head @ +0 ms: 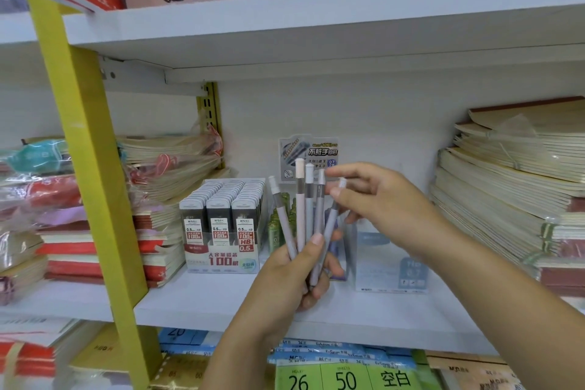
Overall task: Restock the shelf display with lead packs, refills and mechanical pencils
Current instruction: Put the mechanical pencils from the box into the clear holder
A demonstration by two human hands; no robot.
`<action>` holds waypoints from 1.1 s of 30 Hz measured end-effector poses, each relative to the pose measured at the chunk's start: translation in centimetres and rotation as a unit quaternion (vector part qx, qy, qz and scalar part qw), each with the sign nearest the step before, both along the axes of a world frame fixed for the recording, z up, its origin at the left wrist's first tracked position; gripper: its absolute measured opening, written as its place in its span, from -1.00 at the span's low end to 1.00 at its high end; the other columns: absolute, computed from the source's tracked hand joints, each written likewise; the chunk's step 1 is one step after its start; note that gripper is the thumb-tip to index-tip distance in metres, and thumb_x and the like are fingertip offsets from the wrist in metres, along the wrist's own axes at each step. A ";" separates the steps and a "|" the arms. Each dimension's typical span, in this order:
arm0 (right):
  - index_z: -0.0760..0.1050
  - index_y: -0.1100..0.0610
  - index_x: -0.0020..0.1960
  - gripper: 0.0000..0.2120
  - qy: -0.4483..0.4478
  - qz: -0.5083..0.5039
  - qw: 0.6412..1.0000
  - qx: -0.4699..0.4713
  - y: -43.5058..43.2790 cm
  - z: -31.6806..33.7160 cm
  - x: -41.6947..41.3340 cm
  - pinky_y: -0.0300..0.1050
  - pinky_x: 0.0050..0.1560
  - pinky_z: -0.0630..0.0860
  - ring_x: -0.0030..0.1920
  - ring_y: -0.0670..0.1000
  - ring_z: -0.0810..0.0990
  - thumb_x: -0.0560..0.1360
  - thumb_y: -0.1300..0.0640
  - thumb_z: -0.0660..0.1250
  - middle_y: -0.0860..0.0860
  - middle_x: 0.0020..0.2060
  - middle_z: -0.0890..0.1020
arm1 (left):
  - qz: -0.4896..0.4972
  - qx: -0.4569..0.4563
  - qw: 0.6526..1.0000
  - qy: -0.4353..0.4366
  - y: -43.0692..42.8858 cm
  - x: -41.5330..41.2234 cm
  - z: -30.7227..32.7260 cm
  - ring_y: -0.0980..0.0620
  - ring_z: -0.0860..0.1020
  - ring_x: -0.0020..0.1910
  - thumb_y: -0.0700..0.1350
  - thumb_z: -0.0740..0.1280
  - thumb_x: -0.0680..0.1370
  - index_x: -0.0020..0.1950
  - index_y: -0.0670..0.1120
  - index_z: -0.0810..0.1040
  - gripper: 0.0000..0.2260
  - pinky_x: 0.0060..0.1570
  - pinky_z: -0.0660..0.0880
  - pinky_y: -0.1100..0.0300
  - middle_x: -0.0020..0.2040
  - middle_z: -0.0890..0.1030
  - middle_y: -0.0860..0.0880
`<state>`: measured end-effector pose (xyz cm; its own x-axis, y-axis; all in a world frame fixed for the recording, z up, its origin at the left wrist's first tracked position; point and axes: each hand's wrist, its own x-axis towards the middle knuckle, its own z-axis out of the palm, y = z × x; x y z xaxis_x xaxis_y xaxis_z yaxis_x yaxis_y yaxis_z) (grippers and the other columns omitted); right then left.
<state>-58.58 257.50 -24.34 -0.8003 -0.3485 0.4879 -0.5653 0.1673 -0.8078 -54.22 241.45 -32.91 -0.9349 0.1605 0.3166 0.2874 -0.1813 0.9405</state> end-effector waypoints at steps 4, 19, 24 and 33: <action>0.52 0.11 0.10 -0.80 -0.065 0.012 0.996 -0.066 0.1 -0.5 0.2 -0.13 -0.13 0.63 -0.21 0.06 0.69 0.49 0.25 0.41 0.05 -0.17 0.72 | 0.005 0.000 1.000 -0.001 0.0 0.0 -0.1 0.09 0.48 -0.42 0.18 0.33 0.54 0.13 0.08 0.67 -0.72 -0.50 0.34 0.28 -0.19 0.67 -0.07; 0.46 0.05 0.01 -0.83 0.200 -0.187 0.962 -0.019 4.2 4.2 -2.6 -0.02 -0.11 0.63 -0.26 -0.06 0.69 0.51 0.28 0.35 0.00 -0.25 0.66 | 0.034 0.032 0.998 -0.038 0.2 -0.8 -0.2 0.15 0.26 -0.52 -0.01 0.27 0.62 0.04 0.06 0.69 -0.81 -0.56 0.19 0.33 -0.36 0.47 0.03; 0.48 -0.01 0.03 -0.78 0.202 -0.176 0.946 -0.181 5.8 4.6 -2.7 -0.17 -0.24 0.61 -0.21 0.01 0.69 0.50 0.28 0.29 0.02 -0.25 0.59 | 0.040 0.033 0.998 -0.034 0.2 -0.8 -0.2 0.15 0.27 -0.52 0.02 0.28 0.60 0.02 0.09 0.69 -0.82 -0.56 0.20 0.32 -0.35 0.49 0.02; 0.49 0.02 0.06 -0.84 0.223 -0.224 0.941 0.122 5.8 2.0 -4.7 0.04 -0.03 0.57 -0.20 0.03 0.67 0.52 0.21 0.34 -0.02 -0.15 0.61 | 0.050 0.024 0.998 -0.031 0.4 -0.6 -0.2 0.13 0.27 -0.51 0.02 0.28 0.60 0.02 0.08 0.69 -0.81 -0.55 0.20 0.31 -0.35 0.49 0.01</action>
<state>-63.29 263.25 -22.36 -0.6289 -0.1695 0.7588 -0.6671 0.6189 -0.4147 -54.86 241.82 -33.09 -0.9636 0.0513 0.2623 0.2475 -0.1997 0.9481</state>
